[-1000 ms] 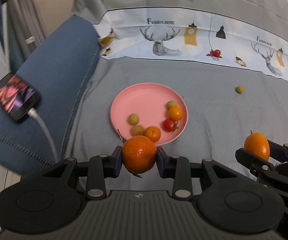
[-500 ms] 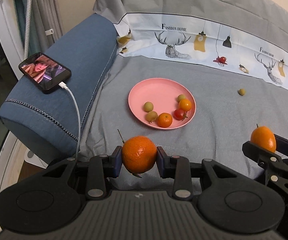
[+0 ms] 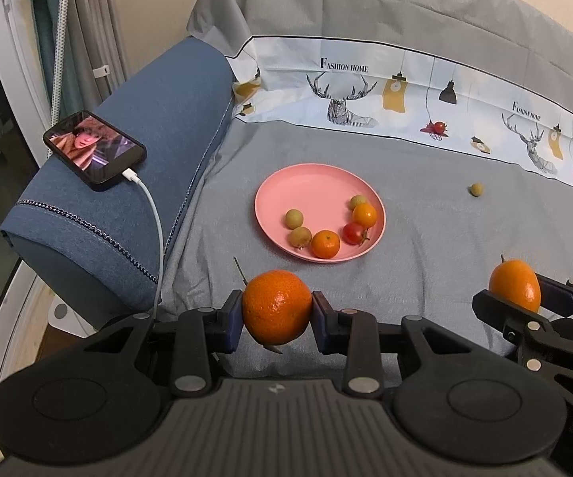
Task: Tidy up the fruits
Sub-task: 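Carry both held oranges toward the pink plate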
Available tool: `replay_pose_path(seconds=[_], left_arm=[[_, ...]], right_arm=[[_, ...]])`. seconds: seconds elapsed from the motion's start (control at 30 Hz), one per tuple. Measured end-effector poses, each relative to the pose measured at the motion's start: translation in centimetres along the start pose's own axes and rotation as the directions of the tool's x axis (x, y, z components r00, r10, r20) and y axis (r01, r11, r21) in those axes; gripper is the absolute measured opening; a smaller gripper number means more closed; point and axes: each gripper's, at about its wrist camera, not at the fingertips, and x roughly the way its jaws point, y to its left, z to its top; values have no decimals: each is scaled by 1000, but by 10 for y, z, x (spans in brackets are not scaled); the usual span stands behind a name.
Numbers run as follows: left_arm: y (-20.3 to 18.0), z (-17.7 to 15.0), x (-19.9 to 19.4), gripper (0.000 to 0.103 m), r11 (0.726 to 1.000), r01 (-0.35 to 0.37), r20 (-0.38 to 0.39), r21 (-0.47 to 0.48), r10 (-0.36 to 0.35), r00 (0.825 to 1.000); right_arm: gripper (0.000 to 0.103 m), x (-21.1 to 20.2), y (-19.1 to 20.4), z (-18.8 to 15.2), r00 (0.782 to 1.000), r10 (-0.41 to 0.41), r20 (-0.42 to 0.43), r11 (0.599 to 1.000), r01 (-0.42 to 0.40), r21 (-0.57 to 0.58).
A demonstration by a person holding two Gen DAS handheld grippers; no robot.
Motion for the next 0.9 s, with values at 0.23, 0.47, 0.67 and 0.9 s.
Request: replay_pose_path(seconds=[0.23,0.47,0.67,0.9], left_arm=[[1,0,4,39,1000,1,-10,-7,-1,1000],[4,2,11,39,1000,3,-22,-15,-3,1000],[7,5,16,39,1000,-3,-33,-26,2,999],[7,7,24,39,1000,-2,-49,-31,0,999]], right_arm=[[37,4,-1,0,1000,0,-14,1000,0,-1],[37,11,-1,1,999,0,-34,1000,0,-1],[37,17,1,1,999,2,-49,1000,-2,-4],[37,23,-2,-1,997,4,-72,1000,-4,8]])
